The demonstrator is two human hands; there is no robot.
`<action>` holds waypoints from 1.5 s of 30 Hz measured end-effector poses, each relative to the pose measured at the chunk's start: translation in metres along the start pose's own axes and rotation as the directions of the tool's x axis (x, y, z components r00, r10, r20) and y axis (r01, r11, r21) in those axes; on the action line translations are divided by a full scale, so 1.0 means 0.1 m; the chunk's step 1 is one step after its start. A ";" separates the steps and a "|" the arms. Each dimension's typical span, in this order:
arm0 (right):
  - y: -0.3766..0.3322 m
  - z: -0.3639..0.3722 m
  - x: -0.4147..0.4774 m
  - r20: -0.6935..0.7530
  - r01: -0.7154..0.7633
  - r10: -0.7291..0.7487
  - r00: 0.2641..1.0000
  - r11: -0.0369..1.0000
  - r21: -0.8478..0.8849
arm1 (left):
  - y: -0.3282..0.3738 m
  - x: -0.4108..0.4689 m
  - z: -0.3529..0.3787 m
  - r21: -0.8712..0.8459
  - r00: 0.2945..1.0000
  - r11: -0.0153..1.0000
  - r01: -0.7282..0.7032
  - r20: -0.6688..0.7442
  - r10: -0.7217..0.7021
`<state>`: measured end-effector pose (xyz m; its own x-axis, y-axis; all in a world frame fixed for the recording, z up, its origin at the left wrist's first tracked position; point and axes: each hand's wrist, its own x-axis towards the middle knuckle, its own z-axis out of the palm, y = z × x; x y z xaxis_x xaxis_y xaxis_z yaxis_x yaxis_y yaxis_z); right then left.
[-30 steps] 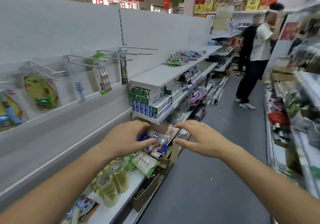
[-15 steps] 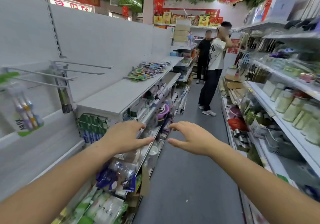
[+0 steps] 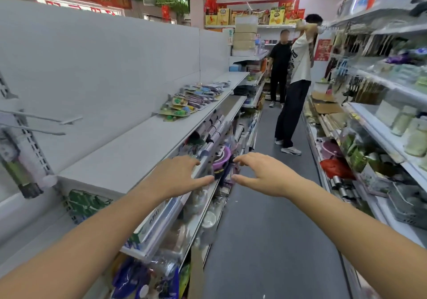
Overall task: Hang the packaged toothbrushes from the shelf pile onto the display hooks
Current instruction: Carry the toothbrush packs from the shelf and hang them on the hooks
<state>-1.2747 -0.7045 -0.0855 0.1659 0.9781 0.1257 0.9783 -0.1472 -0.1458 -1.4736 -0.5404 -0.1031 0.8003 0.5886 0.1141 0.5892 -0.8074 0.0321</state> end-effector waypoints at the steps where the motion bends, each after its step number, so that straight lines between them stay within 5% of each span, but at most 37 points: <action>1: 0.14 0.01 0.15 0.002 0.011 -0.011 1.000 1.000 -0.003 | 0.01 0.17 0.03 0.007 1.000 1.000 0.008 0.001 -0.008; 11: 1.62 -0.08 1.63 0.046 0.144 -0.146 0.988 0.989 0.029 | 0.07 1.83 0.12 0.001 0.979 0.979 0.205 0.010 -0.205; 34: 3.41 -0.06 5.33 0.055 0.272 -0.271 0.961 0.962 -0.011 | -1.11 5.24 0.32 -0.017 0.944 0.946 0.322 -0.073 -0.323; 45: 4.29 0.00 7.06 0.035 0.411 -0.413 0.910 0.910 0.051 | -1.42 6.40 0.39 0.020 0.800 0.802 0.597 -0.096 -0.592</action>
<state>-0.7375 -0.0771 -0.0597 -0.2572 0.9561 0.1405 0.9524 0.2754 -0.1308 -1.0402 -0.0476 -0.0735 0.2805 0.9451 0.1679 0.9524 -0.2958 0.0738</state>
